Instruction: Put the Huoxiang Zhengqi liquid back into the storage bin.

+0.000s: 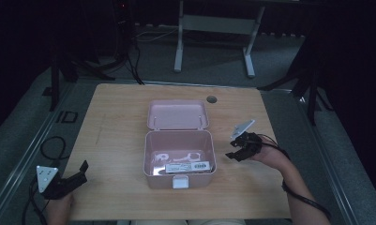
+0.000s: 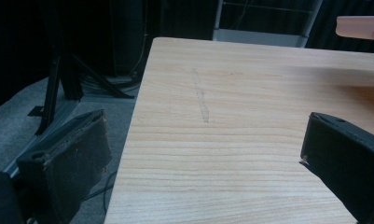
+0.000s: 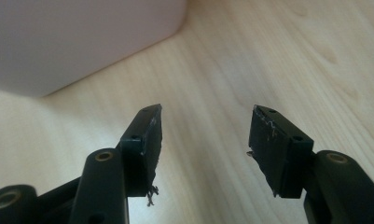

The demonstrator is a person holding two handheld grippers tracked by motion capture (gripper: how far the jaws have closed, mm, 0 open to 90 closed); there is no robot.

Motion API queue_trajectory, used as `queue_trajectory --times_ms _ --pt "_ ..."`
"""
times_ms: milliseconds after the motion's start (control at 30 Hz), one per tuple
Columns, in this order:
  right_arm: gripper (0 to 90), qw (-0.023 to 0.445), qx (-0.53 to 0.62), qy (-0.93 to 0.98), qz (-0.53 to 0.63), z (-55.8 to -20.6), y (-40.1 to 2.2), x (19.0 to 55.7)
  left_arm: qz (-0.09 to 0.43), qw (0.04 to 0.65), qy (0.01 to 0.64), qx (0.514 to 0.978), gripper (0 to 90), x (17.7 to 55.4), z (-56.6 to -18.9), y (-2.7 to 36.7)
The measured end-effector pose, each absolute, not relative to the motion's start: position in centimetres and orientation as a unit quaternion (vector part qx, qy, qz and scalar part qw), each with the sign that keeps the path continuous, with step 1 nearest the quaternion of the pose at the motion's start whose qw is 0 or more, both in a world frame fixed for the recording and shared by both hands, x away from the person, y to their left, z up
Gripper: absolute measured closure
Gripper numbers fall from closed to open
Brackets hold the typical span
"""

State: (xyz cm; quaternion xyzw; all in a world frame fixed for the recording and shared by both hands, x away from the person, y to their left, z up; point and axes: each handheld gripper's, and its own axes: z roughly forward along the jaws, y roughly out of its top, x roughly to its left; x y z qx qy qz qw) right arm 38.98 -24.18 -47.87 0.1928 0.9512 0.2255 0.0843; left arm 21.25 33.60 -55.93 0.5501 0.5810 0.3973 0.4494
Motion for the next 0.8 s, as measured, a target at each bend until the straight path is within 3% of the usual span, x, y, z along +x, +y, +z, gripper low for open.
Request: queue_trajectory --times_ms 433,800 --pt "41.9 0.216 0.295 0.858 0.361 -51.4 -28.2 37.5 0.397 0.449 0.582 0.549 1.6 21.3 -55.9 33.6" --pt "38.9 0.254 0.363 0.805 0.395 -52.8 -30.5 36.5 0.396 0.45 0.583 0.549 1.6 21.3 -55.9 33.7"
